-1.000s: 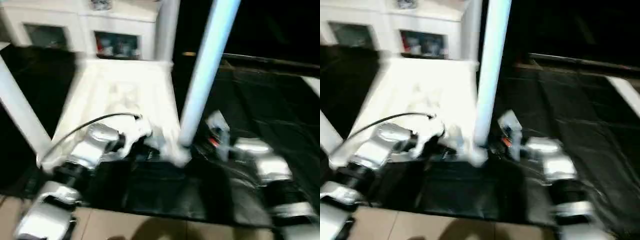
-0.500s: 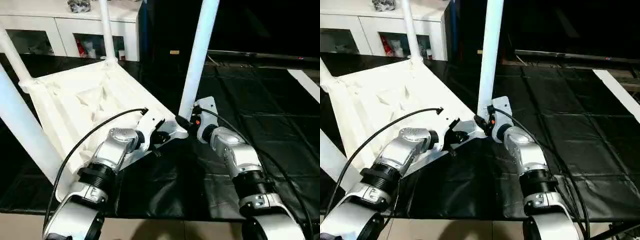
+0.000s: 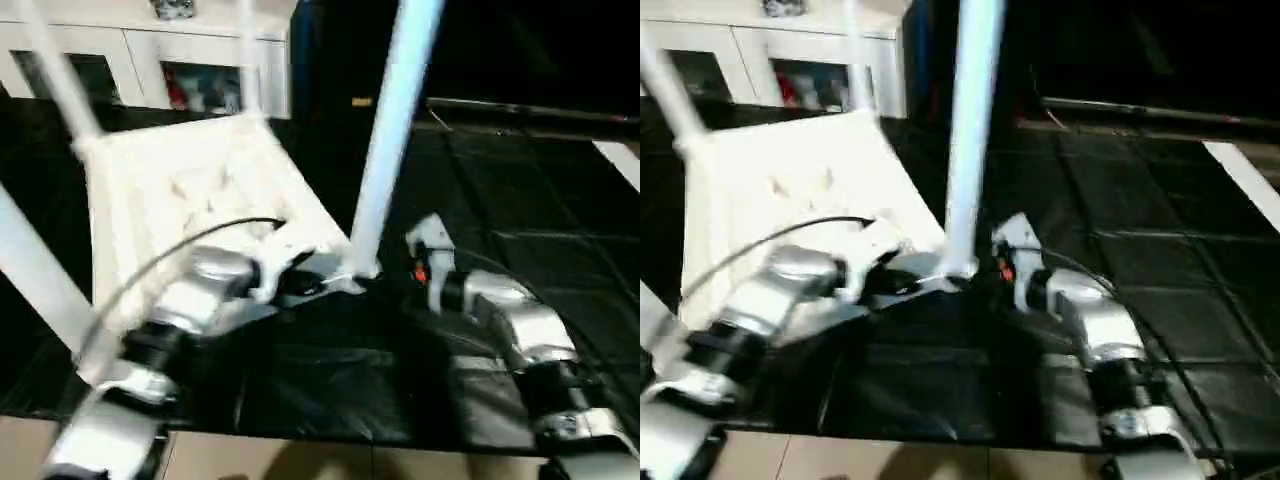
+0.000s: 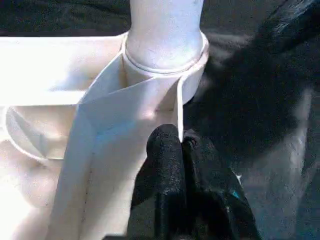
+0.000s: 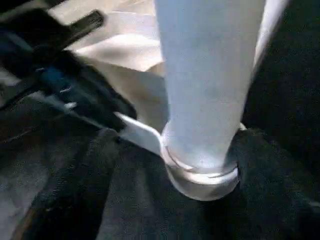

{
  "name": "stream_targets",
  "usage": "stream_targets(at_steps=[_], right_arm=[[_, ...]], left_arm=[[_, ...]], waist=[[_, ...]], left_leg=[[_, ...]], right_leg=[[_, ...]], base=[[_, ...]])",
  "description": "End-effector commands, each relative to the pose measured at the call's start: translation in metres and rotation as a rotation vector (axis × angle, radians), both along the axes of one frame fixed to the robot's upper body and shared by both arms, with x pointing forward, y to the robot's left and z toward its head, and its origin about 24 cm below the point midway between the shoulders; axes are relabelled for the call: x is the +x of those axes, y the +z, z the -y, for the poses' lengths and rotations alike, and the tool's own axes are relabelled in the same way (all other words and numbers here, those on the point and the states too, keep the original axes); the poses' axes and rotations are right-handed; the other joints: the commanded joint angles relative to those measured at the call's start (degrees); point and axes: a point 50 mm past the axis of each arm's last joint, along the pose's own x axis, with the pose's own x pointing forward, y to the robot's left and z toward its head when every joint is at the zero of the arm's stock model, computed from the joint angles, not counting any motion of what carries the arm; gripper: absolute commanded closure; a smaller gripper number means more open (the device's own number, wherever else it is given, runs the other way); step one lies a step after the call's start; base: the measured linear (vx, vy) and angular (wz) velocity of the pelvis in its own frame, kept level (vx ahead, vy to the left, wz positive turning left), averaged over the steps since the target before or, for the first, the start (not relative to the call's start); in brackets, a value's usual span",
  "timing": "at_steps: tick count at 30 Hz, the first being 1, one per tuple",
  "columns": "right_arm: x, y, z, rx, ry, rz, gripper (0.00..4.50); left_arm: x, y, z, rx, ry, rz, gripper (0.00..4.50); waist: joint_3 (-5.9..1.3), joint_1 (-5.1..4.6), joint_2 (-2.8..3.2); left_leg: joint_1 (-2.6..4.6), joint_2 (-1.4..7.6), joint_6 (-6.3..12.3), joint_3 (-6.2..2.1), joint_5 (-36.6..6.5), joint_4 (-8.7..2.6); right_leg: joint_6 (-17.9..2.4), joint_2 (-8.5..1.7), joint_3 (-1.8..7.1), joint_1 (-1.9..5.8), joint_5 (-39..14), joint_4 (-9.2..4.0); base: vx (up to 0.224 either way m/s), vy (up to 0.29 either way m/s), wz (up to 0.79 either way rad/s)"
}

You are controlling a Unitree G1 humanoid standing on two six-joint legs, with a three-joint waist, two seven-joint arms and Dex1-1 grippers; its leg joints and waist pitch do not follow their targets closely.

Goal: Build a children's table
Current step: Rotate leg to tighten

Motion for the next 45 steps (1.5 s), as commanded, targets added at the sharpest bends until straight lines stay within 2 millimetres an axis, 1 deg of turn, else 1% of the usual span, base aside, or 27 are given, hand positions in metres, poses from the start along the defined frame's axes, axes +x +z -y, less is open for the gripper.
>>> stream_targets(at_steps=[1,2,3,5,7,9,10,11,12,13,14,15,16,19,20,22,23,24,26,28,29,33,36,40,43,44,45], right_arm=[[-0.003,0.009,0.015,0.004,0.089,0.02,0.44],[-0.004,0.01,0.019,0.005,0.105,0.021,0.32],[-0.004,0.011,0.022,0.005,0.113,0.022,0.25],[-0.005,0.014,0.027,0.008,0.136,0.018,0.22],[-0.008,0.016,0.03,0.008,0.181,0.02,0.22],[-0.011,0.017,0.028,0.013,0.244,0.021,0.22],[-0.013,0.017,0.027,0.026,0.292,0.01,0.22],[-0.013,0.017,0.027,0.026,0.292,0.01,0.22],[-0.014,0.016,0.025,0.029,0.317,0.01,0.22],[-0.015,0.014,0.023,0.024,0.349,0.003,0.49],[-0.016,0.012,0.021,0.02,0.372,0.0,0.57],[-0.016,0.01,0.019,0.015,0.385,0.001,0.57],[-0.016,0.01,0.018,0.012,0.39,0.002,0.6],[-0.013,0.007,0.013,0.006,0.397,0.006,0.97],[-0.013,0.006,0.011,0.004,0.407,-0.003,1.02],[-0.011,0.003,0.006,0.0,0.425,-0.013,1.19],[-0.011,0.003,0.006,0.0,0.425,-0.013,1.32],[-0.009,0.003,0.003,0.004,0.434,-0.013,1.41],[-0.008,0.003,0.002,0.007,0.437,-0.014,1.47],[-0.007,0.002,-0.001,0.018,0.454,-0.018,1.76],[-0.006,0.002,-0.002,0.02,0.458,-0.021,1.76],[-0.008,0.001,-0.003,0.033,0.484,-0.035,2.22],[-0.009,0.0,-0.004,0.043,0.485,-0.036,2.36],[-0.009,-0.001,-0.005,0.064,0.479,-0.034,2.43],[-0.013,-0.004,-0.013,0.115,0.414,-0.041,2.44],[-0.016,-0.008,-0.02,0.12,0.354,-0.04,2.44],[-0.017,-0.008,-0.021,0.118,0.339,-0.038,2.44]], left_arm=[[-0.005,0.003,0.004,-0.001,-0.144,-0.012,4.5],[-0.006,0.002,0.002,-0.002,-0.155,-0.022,4.5],[-0.007,0.003,0.001,-0.007,-0.184,-0.017,4.5],[-0.009,0.002,-0.002,-0.003,-0.233,-0.025,4.5],[-0.012,0.001,-0.006,0.023,-0.312,-0.03,4.5],[-0.014,0.002,-0.007,0.035,-0.366,-0.038,4.5],[-0.014,0.003,-0.007,0.035,-0.39,-0.041,4.5],[-0.014,0.003,-0.007,0.035,-0.39,-0.041,4.5],[-0.014,0.004,-0.006,0.038,-0.406,-0.041,4.5],[-0.014,0.004,-0.005,0.042,-0.425,-0.041,4.5],[-0.014,0.005,-0.004,0.044,-0.439,-0.039,4.5],[-0.015,0.005,-0.003,0.044,-0.45,-0.039,4.5],[-0.014,0.005,-0.002,0.043,-0.457,-0.038,4.5],[-0.015,0.005,-0.001,0.044,-0.474,-0.036,4.5],[-0.015,0.005,0.0,0.044,-0.483,-0.034,4.5],[-0.016,0.005,0.001,0.045,-0.494,-0.033,4.5],[-0.016,0.005,0.001,0.045,-0.494,-0.033,4.5],[-0.016,0.005,0.001,0.048,-0.5,-0.032,4.5],[-0.016,0.005,0.001,0.049,-0.502,-0.031,4.5],[-0.016,0.005,0.0,0.052,-0.503,-0.029,4.5],[-0.016,0.005,0.0,0.053,-0.501,-0.027,4.5],[-0.016,0.005,-0.001,0.051,-0.49,-0.024,4.5],[-0.015,0.005,-0.001,0.048,-0.476,-0.023,4.5],[-0.013,0.004,-0.001,0.04,-0.451,-0.017,4.5],[-0.007,0.004,0.005,-0.011,-0.329,-0.006,4.5],[-0.003,0.004,0.011,-0.046,-0.247,-0.002,4.5],[-0.003,0.004,0.012,-0.052,-0.234,0.0,4.5]], waist=[[-3.58,0.28,0.23],[-3.58,0.48,0.17],[-3.57,0.58,-0.18],[-3.65,1.06,-0.05],[-3.59,1.29,-0.05],[-3.58,1.47,-0.02],[-3.56,1.63,0.12],[-3.56,1.63,0.12],[-3.57,1.85,0.1],[-3.57,1.99,0.18],[-3.53,2.24,0.14],[-3.58,2.4,0.14],[-3.6,2.42,0.11],[-3.66,2.41,0.05],[-3.67,2.4,0.08],[-3.67,2.4,-0.15],[-3.66,2.41,-0.04],[-3.72,2.41,-0.23],[-3.69,2.43,-0.09],[-3.68,2.39,-0.19],[-3.69,2.4,-0.16],[-3.7,2.44,-0.2],[-3.67,2.46,-0.18],[-3.65,2.44,-0.17],[-3.64,2.41,-0.07],[-3.36,2.68,0.21],[-3.46,2.56,-0.05]], left_leg=[[0.31,1.22,2.22,0.08,-11.9,-3.58],[0.3,1.34,2.43,0.17,-11.7,-3.53],[0.19,1.32,2.71,0.32,-10.9,-3.48],[0.18,1.3,3.08,0.33,-10.5,-3.37],[0.13,1.34,3.18,0.35,-10.8,-3.39],[0.2,1.43,2.78,0.35,-11.4,-3.42],[0.28,1.46,2.53,0.38,-12.2,-3.44],[0.28,1.46,2.53,0.38,-12.2,-3.44],[0.38,1.63,2.3,0.34,-12.5,-3.47],[0.4,1.66,2.19,0.32,-12.5,-3.48],[0.59,1.65,2.09,0.4,-12.9,-3.47],[0.56,1.65,1.89,0.39,-13.0,-3.45],[0.38,1.6,1.76,0.36,-12.6,-3.48],[0.31,1.62,1.52,0.26,-12.4,-3.5],[0.26,1.58,1.44,0.25,-12.2,-3.49],[0.24,1.59,1.59,0.28,-11.9,-3.48],[0.24,1.6,1.65,0.29,-11.9,-3.48],[0.25,1.65,1.76,0.31,-11.9,-3.42],[0.27,1.65,1.7,0.31,-11.7,-3.42],[0.12,1.64,1.9,0.29,-11.4,-3.45],[0.18,1.65,1.89,0.3,-11.5,-3.44],[0.19,1.67,2.01,0.32,-11.0,-3.44],[0.19,1.66,1.98,0.31,-11.2,-3.46],[0.23,1.66,1.82,0.31,-11.7,-3.45],[0.25,1.69,1.77,0.32,-11.8,-3.48],[0.65,1.78,1.38,0.42,-12.8,-3.57],[0.45,1.66,0.88,0.19,-12.8,-3.66]], right_leg=[[-11.4,-3.5,2.58,3.16,-11.8,-4.39],[-11.9,-3.48,2.61,3.27,-10.6,-4.17],[-12.4,-3.36,2.6,3.33,-9.2,-4.01],[-12.6,-3.51,2.53,3.4,-9.2,-3.93],[-12.1,-3.55,2.49,3.33,-10.6,-4.05],[-12.0,-3.6,2.46,3.27,-11.8,-4.08],[-12.0,-3.61,2.48,3.21,-12.7,-4.2],[-12.0,-3.61,2.48,3.21,-12.7,-4.2],[-12.1,-3.67,2.52,3.1,-12.8,-4.11],[-12.2,-3.68,2.52,3.09,-12.8,-4.07],[-12.3,-3.67,2.52,2.88,-13.2,-4.25],[-12.5,-3.74,2.57,2.95,-13.0,-4.12],[-12.5,-3.75,2.55,3.08,-12.7,-4.08],[-12.5,-3.79,2.49,3.14,-12.5,-3.93],[-12.4,-3.76,2.48,3.15,-12.4,-3.92],[-12.4,-3.76,2.5,3.21,-12.2,-3.87],[-12.5,-3.77,2.49,3.18,-12.2,-3.88],[-12.6,-3.83,2.5,3.13,-12.1,-3.79],[-12.6,-3.81,2.5,3.11,-12.0,-3.78],[-12.8,-3.8,2.48,3.2,-11.7,-3.67],[-12.7,-3.84,2.47,3.16,-11.9,-3.72],[-12.7,-3.77,2.5,3.19,-11.2,-3.61],[-12.6,-3.78,2.5,3.18,-11.6,-3.65],[-12.4,-3.82,2.53,3.15,-12.7,-3.78],[-12.4,-3.77,2.55,3.13,-12.5,-3.78],[-12.2,-3.64,2.69,2.79,-12.9,-4.07],[-11.8,-3.78,2.63,3.11,-13.6,-3.92]], base=[[0.0,0.0,0.0],[0.0,0.0,0.0],[0.0,0.0,0.0],[0.0,0.0,0.0],[0.0,0.0,0.0],[0.0,0.0,0.0],[0.0,0.0,0.0],[0.0,0.0,0.0],[0.0,0.0,0.0],[0.0,0.0,0.0],[0.0,0.0,0.0],[0.0,0.0,0.0],[0.0,0.0,0.0],[0.0,0.0,0.0],[0.0,0.0,0.0],[0.0,0.0,0.0],[0.0,0.0,0.0],[0.0,0.0,0.0],[0.0,0.0,0.0],[0.0,0.0,0.0],[0.0,0.0,0.0],[0.0,0.0,0.0],[0.0,0.0,0.0],[0.0,0.0,0.0],[0.0,0.0,0.0],[0.0,0.0,0.0],[0.0,0.0,0.0]])
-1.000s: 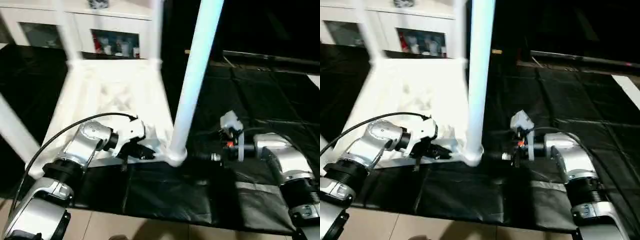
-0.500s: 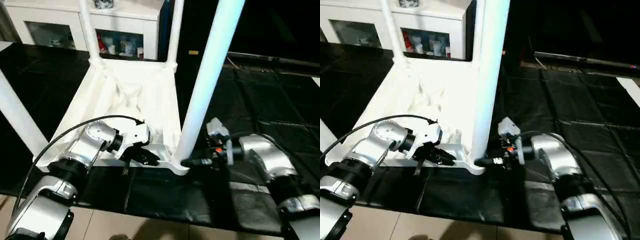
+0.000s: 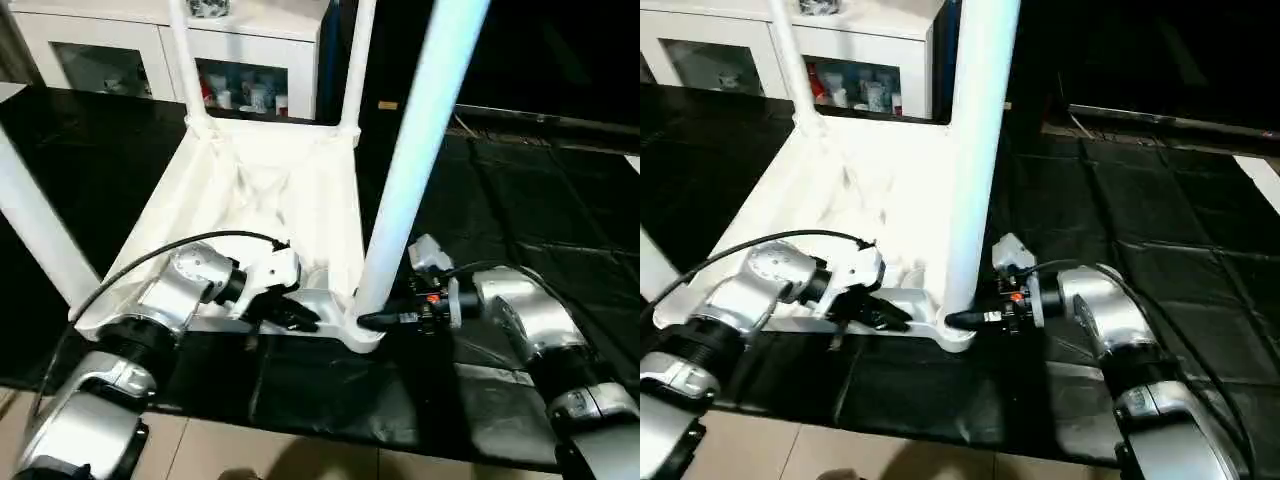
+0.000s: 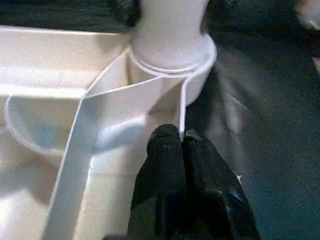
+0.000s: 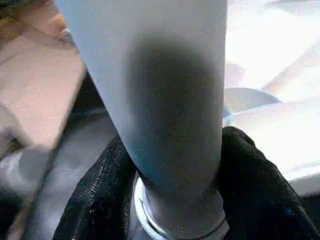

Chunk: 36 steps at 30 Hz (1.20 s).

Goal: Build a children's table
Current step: Rotate leg to tighten

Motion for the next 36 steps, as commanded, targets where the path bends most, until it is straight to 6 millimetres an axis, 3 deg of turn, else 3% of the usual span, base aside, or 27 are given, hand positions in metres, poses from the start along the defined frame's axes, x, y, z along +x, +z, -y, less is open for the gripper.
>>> stream_targets(at_steps=[1,3,4,5,6,8,11,13,16,17,18,21,24,28,29,31,32,35,36], right_arm=[[-0.004,-0.003,-0.025,0.033,-0.01,-0.022,2.45],[-0.002,-0.006,-0.031,0.019,-0.09,-0.027,2.46],[0.001,-0.01,-0.038,0.003,-0.185,-0.043,2.46],[0.004,-0.013,-0.044,-0.012,-0.266,-0.053,2.46],[0.008,-0.017,-0.053,-0.044,-0.385,-0.072,2.47],[0.012,-0.019,-0.06,-0.062,-0.462,-0.083,2.49],[0.02,-0.02,-0.077,-0.098,-0.612,-0.109,2.5],[0.022,-0.017,-0.084,-0.11,-0.611,-0.104,2.5],[0.023,-0.014,-0.09,-0.088,-0.594,-0.104,2.5],[0.022,-0.013,-0.091,-0.081,-0.589,-0.097,2.18],[0.021,-0.012,-0.09,-0.079,-0.595,-0.094,1.85],[0.018,-0.012,-0.081,-0.08,-0.577,-0.052,1.8],[0.017,-0.012,-0.076,-0.077,-0.551,-0.025,1.39],[0.013,-0.007,-0.051,-0.052,-0.49,0.04,0.99],[0.013,-0.005,-0.044,-0.047,-0.476,0.042,0.93],[0.008,0.0,-0.022,-0.044,-0.389,0.061,0.8],[0.006,0.001,-0.017,-0.046,-0.367,0.065,0.54],[-0.002,0.004,0.001,-0.067,-0.275,0.078,0.43],[-0.004,0.005,0.006,-0.075,-0.252,0.079,0.34]], left_arm=[[0.009,0.007,0.019,-0.061,0.105,0.046,4.5],[0.011,0.008,0.027,-0.085,0.156,0.037,4.5],[0.013,0.007,0.036,-0.107,0.222,0.027,4.5],[0.014,0.007,0.044,-0.119,0.269,0.02,4.5],[0.016,0.006,0.055,-0.13,0.339,0.018,4.5],[0.017,0.007,0.065,-0.149,0.39,0.019,4.5],[0.022,0.011,0.083,-0.194,0.506,0.03,4.5],[0.022,0.013,0.089,-0.203,0.519,0.041,4.5],[0.021,0.015,0.092,-0.209,0.515,0.043,4.5],[0.02,0.015,0.091,-0.208,0.51,0.043,4.5],[0.02,0.015,0.089,-0.203,0.508,0.046,4.5],[0.019,0.013,0.077,-0.169,0.484,0.058,4.5],[0.019,0.011,0.071,-0.148,0.475,0.062,4.5],[0.019,0.009,0.051,-0.107,0.433,0.056,4.5],[0.017,0.009,0.048,-0.097,0.381,0.081,4.5],[0.014,0.006,0.035,-0.048,0.302,0.092,4.5],[0.014,0.006,0.032,-0.045,0.298,0.086,4.5],[0.014,0.009,0.024,-0.045,0.253,0.079,4.5],[0.013,0.009,0.022,-0.039,0.235,0.072,4.5]], waist=[[-3.47,-0.6,-0.03],[-3.2,-1.25,-0.09],[-3.2,-1.25,-0.09],[-2.92,-2.19,0.29],[-2.93,-2.82,-0.14],[-3.06,-3.36,0.12],[-3.12,-4.16,0.16],[-3.3,-4.25,0.19],[-3.49,-4.29,0.17],[-3.56,-4.12,-0.05],[-3.55,-4.14,-0.06],[-3.45,-4.03,-0.01],[-3.5,-4.09,0.07],[-3.5,-4.11,0.07],[-3.44,-3.93,0.44],[-3.48,-3.76,0.37],[-3.53,-3.58,0.2],[-3.65,-3.06,0.2],[-3.61,-3.12,0.11]], left_leg=[[0.21,1.43,0.52,-0.04,-12.8,-4.23],[0.31,1.2,-0.39,-0.29,-15.5,-4.45],[0.31,1.2,-0.39,-0.29,-15.5,-4.45],[0.21,1.05,-1.66,-0.5,-17.4,-4.69],[0.22,0.76,-1.72,-0.62,-18.1,-4.57],[0.22,0.65,-1.21,-0.76,-17.8,-4.48],[0.22,0.56,-1.15,-0.71,-17.2,-4.44],[0.2,0.56,-0.4,-0.62,-16.8,-4.38],[-0.12,0.56,0.63,-0.36,-14.2,-4.38],[-0.12,0.59,1.07,-0.26,-12.8,-4.33],[-0.17,0.63,1.39,-0.2,-11.8,-4.31],[-0.19,0.67,1.64,-0.13,-11.3,-4.35],[-0.13,0.8,1.44,-0.17,-11.6,-4.43],[-0.05,0.87,2.17,-0.08,-11.8,-4.4],[-0.09,0.86,2.38,-0.19,-11.7,-4.45],[0.01,0.95,2.61,-0.18,-12.2,-4.44],[0.04,0.98,2.86,-0.04,-11.7,-4.31],[0.29,1.14,3.37,0.1,-10.6,-4.12],[-0.01,1.09,3.51,0.0,-10.2,-4.16]], right_leg=[[-11.4,-3.67,2.46,3.1,-14.4,-4.07],[-9.1,-3.93,2.36,2.88,-21.5,-4.91],[-9.1,-3.93,2.36,2.88,-21.5,-4.91],[-7.9,-3.74,2.21,2.63,-25.1,-5.33],[-6.4,-3.83,2.03,2.72,-28.8,-5.78],[-5.1,-3.94,2.03,2.55,-31.2,-6.25],[-5.2,-3.6,2.0,2.21,-29.3,-6.26],[-5.5,-3.53,2.12,2.29,-27.2,-6.26],[-7.2,-3.26,2.3,2.72,-19.8,-5.61],[-7.9,-3.31,2.34,2.83,-17.4,-5.34],[-8.5,-3.35,2.4,2.94,-15.8,-5.2],[-8.9,-3.39,2.4,3.04,-15.2,-5.19],[-9.1,-3.42,2.41,3.07,-14.9,-5.08],[-9.4,-3.42,2.46,3.15,-14.2,-5.12],[-9.5,-3.51,2.46,3.18,-14.0,-5.18],[-9.4,-3.43,2.43,3.23,-13.8,-5.21],[-9.7,-3.37,2.5,3.32,-12.8,-5.04],[-11.6,-3.44,2.54,3.15,-9.2,-4.58],[-12.1,-3.39,2.46,3.41,-8.4,-4.4]], base=[[0.0,0.0,0.0],[0.0,0.0,0.0],[0.0,0.0,0.0],[0.0,0.0,0.0],[0.0,0.0,0.0],[0.0,0.0,0.0],[0.0,0.0,0.0],[0.0,0.0,0.0],[0.0,0.0,0.0],[0.0,0.0,0.0],[0.0,0.0,0.0],[0.0,0.0,0.0],[0.0,0.0,0.0],[0.0,0.0,0.0],[0.0,0.0,0.0],[0.0,0.0,0.0],[0.0,0.0,0.0],[0.0,0.0,0.0],[0.0,0.0,0.0]])
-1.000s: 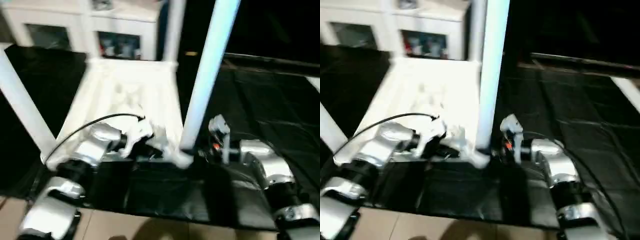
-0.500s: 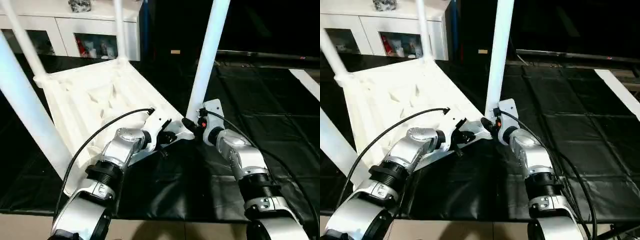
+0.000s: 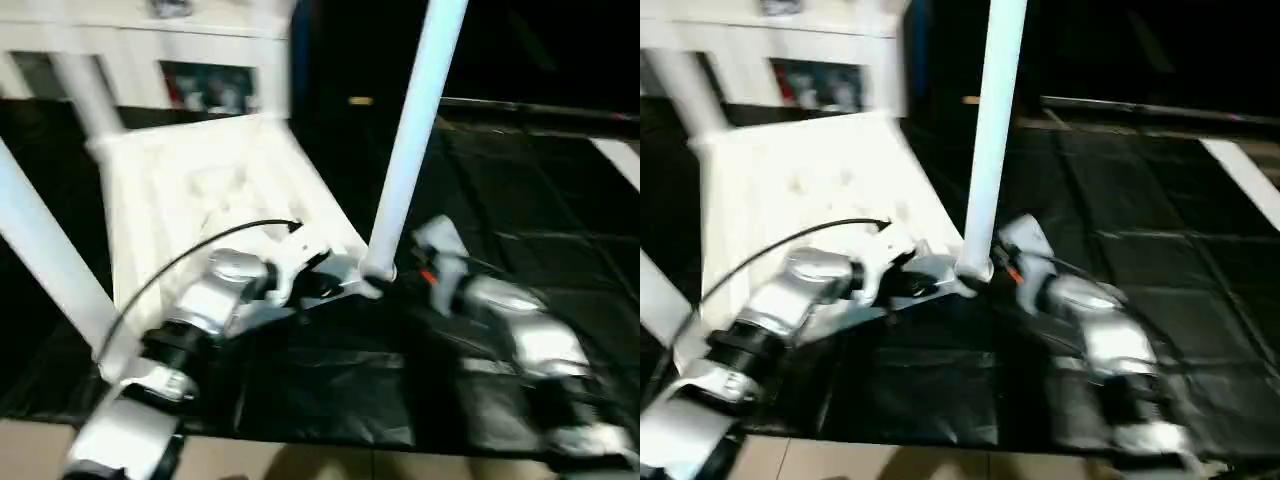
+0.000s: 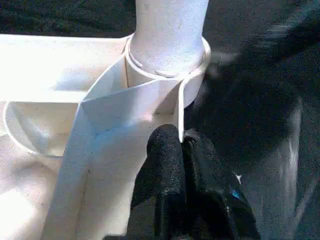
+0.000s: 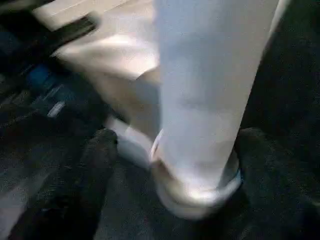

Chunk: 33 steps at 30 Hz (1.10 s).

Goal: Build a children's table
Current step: Rotate leg to tighten

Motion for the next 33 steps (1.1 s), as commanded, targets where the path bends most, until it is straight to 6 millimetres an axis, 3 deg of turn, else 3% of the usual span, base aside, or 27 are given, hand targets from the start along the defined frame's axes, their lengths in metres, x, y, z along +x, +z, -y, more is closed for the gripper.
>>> stream_targets(at_steps=[1,3,7,16,17,20,21,30,31,33], right_arm=[[-0.006,0.003,0.001,0.012,0.104,-0.001,0.34],[-0.008,0.007,0.009,0.005,0.136,-0.001,0.03],[-0.008,0.014,0.019,0.009,0.198,0.021,0.01],[-0.011,0.014,0.013,0.048,0.354,0.003,0.18],[-0.011,0.014,0.011,0.056,0.374,-0.008,0.45],[-0.01,0.013,0.005,0.069,0.425,-0.031,0.61],[-0.009,0.012,0.002,0.071,0.437,-0.037,0.85],[-0.001,0.009,-0.008,0.092,0.467,-0.066,1.57],[-0.001,0.009,-0.008,0.094,0.475,-0.071,1.65],[-0.001,0.009,-0.01,0.103,0.491,-0.081,1.81]], left_arm=[[0.0,0.01,0.004,-0.015,-0.088,0.029,4.5],[-0.003,0.013,0.001,-0.018,-0.146,0.015,4.5],[-0.012,0.015,-0.005,0.0,-0.322,-0.003,4.5],[-0.018,0.012,-0.005,0.062,-0.452,-0.017,4.5],[-0.019,0.012,-0.005,0.064,-0.461,-0.017,4.5],[-0.019,0.011,-0.004,0.063,-0.474,-0.016,4.5],[-0.018,0.011,-0.004,0.063,-0.476,-0.014,4.5],[-0.017,0.011,-0.004,0.063,-0.464,-0.002,4.5],[-0.018,0.011,-0.005,0.065,-0.463,-0.002,4.5],[-0.017,0.01,-0.007,0.069,-0.458,-0.002,4.5]], waist=[[-3.48,0.15,-0.06],[-3.49,0.21,-0.17],[-3.68,0.61,-0.04],[-3.6,2.55,-0.03],[-3.6,2.58,-0.19],[-3.67,2.64,-0.32],[-3.69,2.62,-0.25],[-3.7,2.61,-0.31],[-3.72,2.58,-0.96],[-3.74,2.66,-0.56]], left_leg=[[-0.05,1.24,3.57,0.08,-10.3,-3.36],[-0.07,1.24,3.63,0.14,-10.3,-3.29],[-0.01,1.33,3.96,0.23,-9.1,-3.08],[0.54,1.76,3.1,0.47,-10.6,-3.07],[0.46,1.73,3.1,0.46,-10.7,-3.06],[0.17,1.68,2.98,0.38,-10.2,-3.04],[0.12,1.64,2.94,0.36,-10.3,-3.01],[0.11,1.65,2.32,0.31,-10.1,-3.0],[0.08,1.63,2.51,0.38,-9.8,-2.97],[0.08,1.66,2.65,0.33,-9.4,-2.93]], right_leg=[[-12.2,-3.5,2.52,3.49,-8.6,-3.87],[-12.5,-3.55,2.51,3.55,-9.2,-3.86],[-13.2,-3.55,2.44,3.53,-7.3,-3.5],[-13.7,-3.62,2.48,2.96,-9.0,-3.39],[-13.7,-3.63,2.46,3.05,-9.0,-3.37],[-13.4,-3.74,2.41,3.22,-9.1,-3.29],[-13.3,-3.78,2.39,3.21,-9.5,-3.27],[-12.8,-3.76,2.43,3.16,-10.4,-3.2],[-12.8,-3.71,2.39,3.2,-10.3,-3.2],[-12.9,-3.82,2.39,3.11,-10.3,-3.08]], base=[[0.0,0.0,0.0],[0.0,0.0,0.0],[0.0,0.0,0.0],[0.0,0.0,0.0],[0.0,0.0,0.0],[0.0,0.0,0.0],[0.0,0.0,0.0],[0.0,0.0,0.0],[0.0,0.0,0.0],[0.0,0.0,0.0]])
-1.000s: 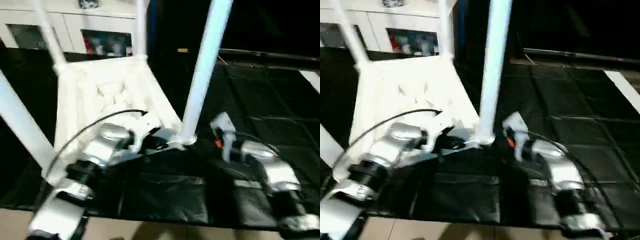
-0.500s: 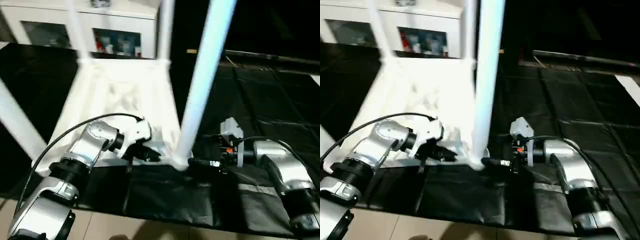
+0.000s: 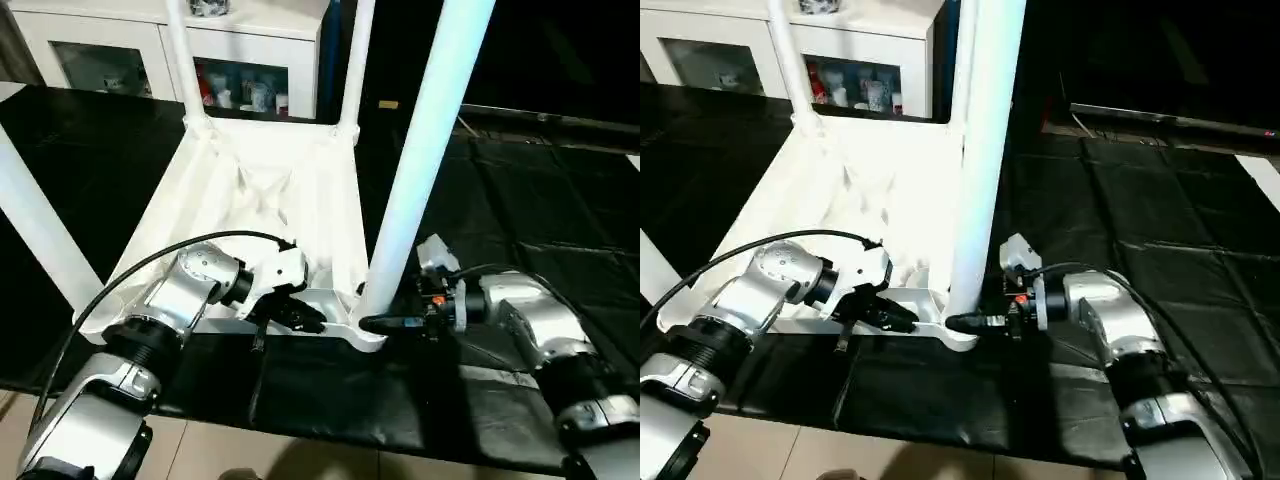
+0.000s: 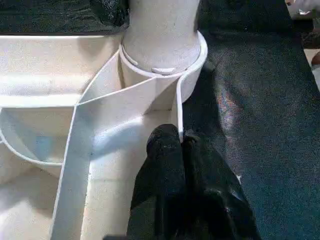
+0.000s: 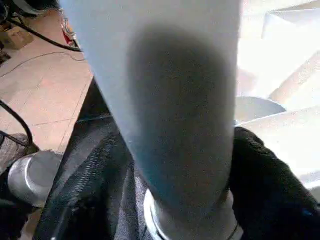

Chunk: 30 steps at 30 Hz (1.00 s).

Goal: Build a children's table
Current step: Rotate leg to tighten

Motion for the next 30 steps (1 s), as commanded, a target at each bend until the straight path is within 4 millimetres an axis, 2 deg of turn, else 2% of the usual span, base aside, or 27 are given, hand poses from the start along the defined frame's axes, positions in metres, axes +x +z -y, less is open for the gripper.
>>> stream_targets(at_steps=[1,7,8,12,13,14,16,17,18,19,20,21,23,24,26,27,28,30], right_arm=[[0.0,0.003,-0.002,0.006,0.041,0.008,1.81],[-0.002,0.0,-0.003,0.006,0.049,0.001,2.3],[-0.002,-0.001,-0.004,0.008,0.046,0.003,2.3],[-0.006,-0.004,-0.006,0.027,0.015,0.008,2.41],[-0.007,-0.006,-0.008,0.038,-0.009,-0.002,2.41],[-0.01,-0.009,-0.011,0.052,-0.064,-0.015,2.43],[-0.011,-0.013,-0.016,0.054,-0.129,-0.024,2.44],[-0.01,-0.016,-0.024,0.051,-0.224,-0.045,2.45],[-0.01,-0.017,-0.025,0.052,-0.237,-0.05,2.46],[-0.009,-0.018,-0.031,0.056,-0.293,-0.072,2.46],[-0.009,-0.018,-0.031,0.056,-0.293,-0.072,2.46],[-0.005,-0.021,-0.043,0.05,-0.391,-0.097,2.46],[-0.003,-0.021,-0.047,0.047,-0.427,-0.105,2.46],[0.002,-0.022,-0.057,0.039,-0.527,-0.116,2.46],[0.006,-0.021,-0.071,0.027,-0.638,-0.131,2.46],[0.007,-0.021,-0.076,0.015,-0.656,-0.145,2.46],[0.006,-0.02,-0.08,0.007,-0.662,-0.156,2.46],[0.007,-0.022,-0.084,-0.03,-0.681,-0.177,2.46]], left_arm=[[0.0,0.005,0.009,0.002,-0.061,0.024,4.5],[0.002,0.005,0.008,0.005,-0.042,0.022,4.5],[0.003,0.005,0.008,0.001,-0.031,0.022,4.5],[0.005,0.005,0.012,-0.029,0.013,0.002,4.5],[0.006,0.005,0.014,-0.042,0.038,-0.006,4.5],[0.008,0.005,0.018,-0.064,0.091,-0.015,4.5],[0.01,0.005,0.023,-0.087,0.141,-0.021,4.5],[0.014,0.006,0.029,-0.115,0.2,-0.021,4.5],[0.014,0.006,0.03,-0.119,0.208,-0.02,4.5],[0.017,0.007,0.035,-0.131,0.246,-0.013,4.5],[0.017,0.007,0.035,-0.131,0.246,-0.013,4.5],[0.02,0.008,0.046,-0.145,0.3,-0.007,4.5],[0.021,0.009,0.05,-0.15,0.317,-0.005,4.5],[0.023,0.012,0.06,-0.173,0.363,-0.005,4.5],[0.026,0.017,0.076,-0.2,0.432,-0.002,4.5],[0.027,0.019,0.082,-0.209,0.455,0.003,4.5],[0.028,0.02,0.086,-0.212,0.468,0.007,4.5],[0.029,0.02,0.094,-0.21,0.503,0.03,4.5]], waist=[[-3.8,-0.38,-0.22],[-3.8,-0.35,-0.06],[-3.79,-0.33,0.2],[-3.71,-0.37,0.18],[-3.71,-0.29,0.57],[-3.65,-0.21,0.38],[-3.44,-0.07,0.5],[-3.16,-0.4,0.55],[-3.14,-0.41,1.0],[-3.04,-1.01,0.88],[-3.04,-1.01,0.88],[-3.07,-1.56,0.97],[-3.09,-2.29,0.84],[-3.07,-2.44,1.09],[-3.05,-3.27,1.0],[-3.11,-3.5,0.94],[-3.05,-3.57,0.97],[-3.19,-3.78,0.88]], left_leg=[[0.33,1.59,2.59,0.24,-9.4,-3.48],[0.41,1.58,2.1,0.19,-10.3,-3.54],[0.41,1.58,2.03,0.15,-10.4,-3.53],[0.42,1.53,1.76,0.16,-11.3,-3.61],[0.49,1.57,1.6,0.09,-11.6,-3.64],[0.57,1.58,1.54,0.11,-11.9,-3.67],[0.86,1.6,1.07,0.06,-13.6,-3.84],[0.5,1.32,0.42,-0.1,-15.3,-4.11],[0.71,1.32,-0.15,-0.25,-16.2,-4.23],[0.82,1.13,-1.01,-0.56,-18.7,-4.39],[0.82,1.13,-1.01,-0.56,-18.7,-4.39],[0.68,0.97,-1.35,-0.74,-18.6,-4.48],[0.56,0.79,-1.13,-0.89,-19.3,-4.41],[0.49,0.74,-1.1,-0.89,-18.8,-4.42],[0.54,0.61,-1.95,-0.99,-19.0,-4.34],[0.37,0.57,-1.96,-1.04,-18.7,-4.38],[0.12,0.48,-1.51,-1.08,-18.1,-4.45],[0.3,0.57,-0.49,-0.89,-17.7,-4.35]], right_leg=[[-12.8,-3.73,2.42,3.12,-10.4,-3.52],[-12.6,-3.74,2.45,3.14,-11.1,-3.59],[-12.7,-3.74,2.46,3.11,-10.8,-3.54],[-12.6,-3.64,2.44,3.15,-11.4,-3.72],[-12.7,-3.68,2.47,3.1,-11.5,-3.7],[-12.5,-3.62,2.5,3.09,-11.7,-3.82],[-12.1,-3.62,2.5,2.82,-13.6,-4.12],[-11.0,-3.57,2.45,3.11,-17.2,-4.44],[-10.4,-3.73,2.49,2.98,-19.3,-4.61],[-8.4,-3.72,2.33,2.92,-24.5,-5.27],[-8.4,-3.72,2.33,2.92,-24.5,-5.27],[-7.2,-3.76,2.33,2.85,-26.4,-5.44],[-6.1,-3.83,2.07,2.86,-28.9,-5.92],[-5.7,-3.87,2.11,2.75,-29.4,-6.08],[-5.5,-3.7,1.92,2.5,-30.1,-6.07],[-5.3,-3.61,1.87,2.71,-30.0,-5.98],[-4.6,-3.59,1.81,2.85,-30.2,-6.24],[-5.3,-3.49,2.05,2.63,-27.3,-6.24]], base=[[0.0,0.0,0.0],[0.0,0.0,0.0],[0.0,0.0,0.0],[0.0,0.0,0.0],[0.0,0.0,0.0],[0.0,0.0,0.0],[0.0,0.0,0.0],[0.0,0.0,0.0],[0.0,0.0,0.0],[0.0,0.0,0.0],[0.0,0.0,0.0],[0.0,0.0,0.0],[0.0,0.0,0.0],[0.0,0.0,0.0],[0.0,0.0,0.0],[0.0,0.0,0.0],[0.0,0.0,0.0],[0.0,0.0,0.0]])
